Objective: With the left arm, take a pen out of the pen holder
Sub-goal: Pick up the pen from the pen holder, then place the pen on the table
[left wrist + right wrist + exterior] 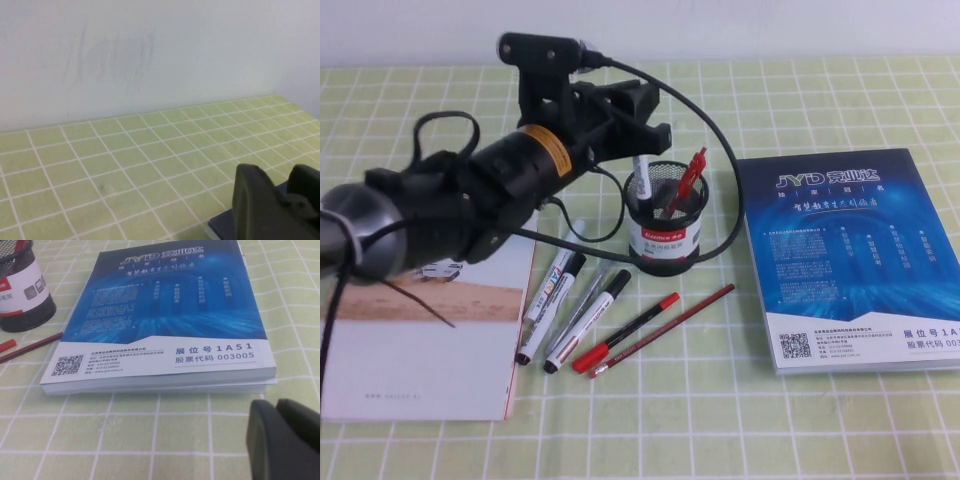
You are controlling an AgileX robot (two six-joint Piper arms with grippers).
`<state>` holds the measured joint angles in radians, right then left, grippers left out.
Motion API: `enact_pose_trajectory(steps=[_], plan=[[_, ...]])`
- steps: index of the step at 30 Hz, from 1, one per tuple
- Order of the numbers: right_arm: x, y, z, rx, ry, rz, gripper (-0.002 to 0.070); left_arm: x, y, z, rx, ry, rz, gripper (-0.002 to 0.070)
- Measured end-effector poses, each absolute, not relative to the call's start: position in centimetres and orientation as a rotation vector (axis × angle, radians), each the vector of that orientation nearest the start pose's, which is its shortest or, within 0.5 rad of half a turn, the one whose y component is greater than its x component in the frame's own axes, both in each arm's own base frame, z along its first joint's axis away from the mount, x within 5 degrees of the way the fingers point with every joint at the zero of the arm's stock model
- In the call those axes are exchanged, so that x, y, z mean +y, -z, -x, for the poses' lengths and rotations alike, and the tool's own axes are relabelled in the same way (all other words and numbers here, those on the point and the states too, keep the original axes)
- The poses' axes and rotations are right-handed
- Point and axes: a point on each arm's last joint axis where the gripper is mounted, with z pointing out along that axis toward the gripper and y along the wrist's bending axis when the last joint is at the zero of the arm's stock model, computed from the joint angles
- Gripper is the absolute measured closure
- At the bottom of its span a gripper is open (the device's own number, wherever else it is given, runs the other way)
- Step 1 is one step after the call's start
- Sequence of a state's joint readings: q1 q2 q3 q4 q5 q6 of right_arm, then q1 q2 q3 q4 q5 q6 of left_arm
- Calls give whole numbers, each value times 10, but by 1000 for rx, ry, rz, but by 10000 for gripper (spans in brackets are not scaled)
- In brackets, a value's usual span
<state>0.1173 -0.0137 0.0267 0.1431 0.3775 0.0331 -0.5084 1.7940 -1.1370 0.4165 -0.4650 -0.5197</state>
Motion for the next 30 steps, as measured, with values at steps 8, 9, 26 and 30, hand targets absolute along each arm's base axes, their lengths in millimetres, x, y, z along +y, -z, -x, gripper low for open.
enact_pose_trajectory(steps=[8, 9, 26, 30], plan=[[11, -171, -51, 1877, -244, -10, 691, -198, -306, -329, 1725, 520, -482, 580], [11, -171, -51, 1877, -244, -10, 691, -195, -313, -325, 1725, 509, -479, 580], [11, -171, -51, 1877, -244, -10, 691, -208, -343, -225, 2060, 382, -776, 580], [11, -171, -51, 1877, -244, -10, 691, -215, -335, -222, 2180, 328, -872, 580]])
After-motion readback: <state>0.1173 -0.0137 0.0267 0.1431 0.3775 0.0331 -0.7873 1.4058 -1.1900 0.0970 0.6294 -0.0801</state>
